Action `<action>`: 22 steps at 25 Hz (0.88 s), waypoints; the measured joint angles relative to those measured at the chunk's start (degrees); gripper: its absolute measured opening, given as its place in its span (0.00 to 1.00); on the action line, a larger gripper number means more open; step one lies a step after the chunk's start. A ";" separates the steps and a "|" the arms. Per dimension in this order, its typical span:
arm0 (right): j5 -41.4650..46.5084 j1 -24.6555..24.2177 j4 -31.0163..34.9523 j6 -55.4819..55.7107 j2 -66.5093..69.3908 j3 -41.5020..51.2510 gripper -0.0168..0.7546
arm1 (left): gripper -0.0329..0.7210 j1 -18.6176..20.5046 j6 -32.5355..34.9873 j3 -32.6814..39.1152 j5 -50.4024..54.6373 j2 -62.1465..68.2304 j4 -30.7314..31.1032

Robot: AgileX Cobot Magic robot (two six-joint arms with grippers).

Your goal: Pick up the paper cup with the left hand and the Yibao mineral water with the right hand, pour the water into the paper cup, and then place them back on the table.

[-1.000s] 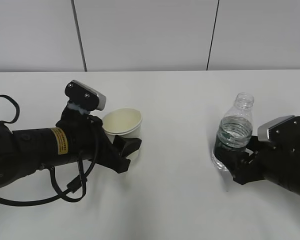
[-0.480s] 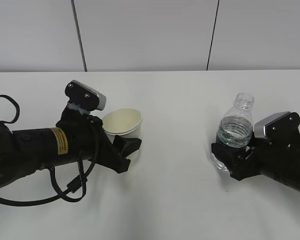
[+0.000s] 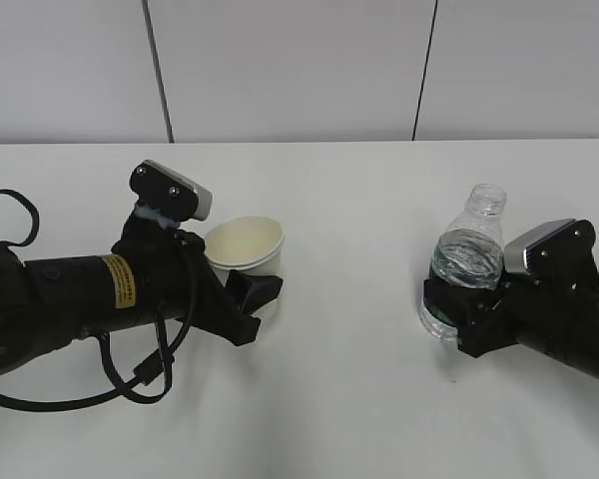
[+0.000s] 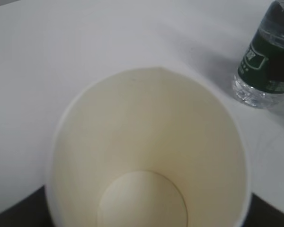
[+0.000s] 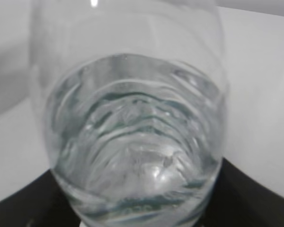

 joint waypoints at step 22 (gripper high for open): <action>1.95 6.23 -1.12 -0.02 0.58 -7.01 0.58 | 0.62 0.00 -0.01 0.00 0.42 0.00 0.58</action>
